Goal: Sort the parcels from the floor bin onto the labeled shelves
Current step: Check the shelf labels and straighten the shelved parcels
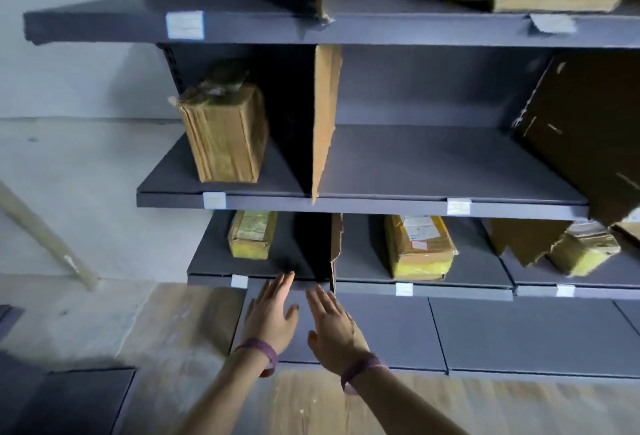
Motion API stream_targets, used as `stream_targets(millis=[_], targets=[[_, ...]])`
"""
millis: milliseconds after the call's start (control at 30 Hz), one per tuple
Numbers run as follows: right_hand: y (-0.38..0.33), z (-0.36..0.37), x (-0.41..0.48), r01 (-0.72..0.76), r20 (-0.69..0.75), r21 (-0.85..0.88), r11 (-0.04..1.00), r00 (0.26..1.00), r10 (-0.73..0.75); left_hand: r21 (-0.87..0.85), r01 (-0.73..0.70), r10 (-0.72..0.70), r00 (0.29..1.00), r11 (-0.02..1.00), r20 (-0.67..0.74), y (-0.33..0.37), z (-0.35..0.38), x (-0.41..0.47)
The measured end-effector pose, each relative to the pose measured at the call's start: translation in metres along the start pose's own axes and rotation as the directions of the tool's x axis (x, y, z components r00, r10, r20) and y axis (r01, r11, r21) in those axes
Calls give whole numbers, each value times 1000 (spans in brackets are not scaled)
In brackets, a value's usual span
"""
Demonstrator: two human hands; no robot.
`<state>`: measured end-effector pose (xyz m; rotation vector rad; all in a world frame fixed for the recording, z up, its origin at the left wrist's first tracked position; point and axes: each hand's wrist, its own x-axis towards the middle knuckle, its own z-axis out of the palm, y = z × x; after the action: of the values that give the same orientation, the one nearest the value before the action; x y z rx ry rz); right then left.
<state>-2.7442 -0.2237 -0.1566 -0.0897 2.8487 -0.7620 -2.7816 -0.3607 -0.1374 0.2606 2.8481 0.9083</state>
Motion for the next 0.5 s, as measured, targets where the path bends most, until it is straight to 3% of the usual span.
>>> stream_targets(millis=[200, 500], targets=[[69, -63, -71, -22, -50, -16, 1000, 999, 21, 37, -42, 43, 998, 998, -44, 88, 39, -47], [170, -123, -116, -195, -61, -56, 979, 980, 191, 129, -69, 52, 990, 989, 131, 169, 103, -55]])
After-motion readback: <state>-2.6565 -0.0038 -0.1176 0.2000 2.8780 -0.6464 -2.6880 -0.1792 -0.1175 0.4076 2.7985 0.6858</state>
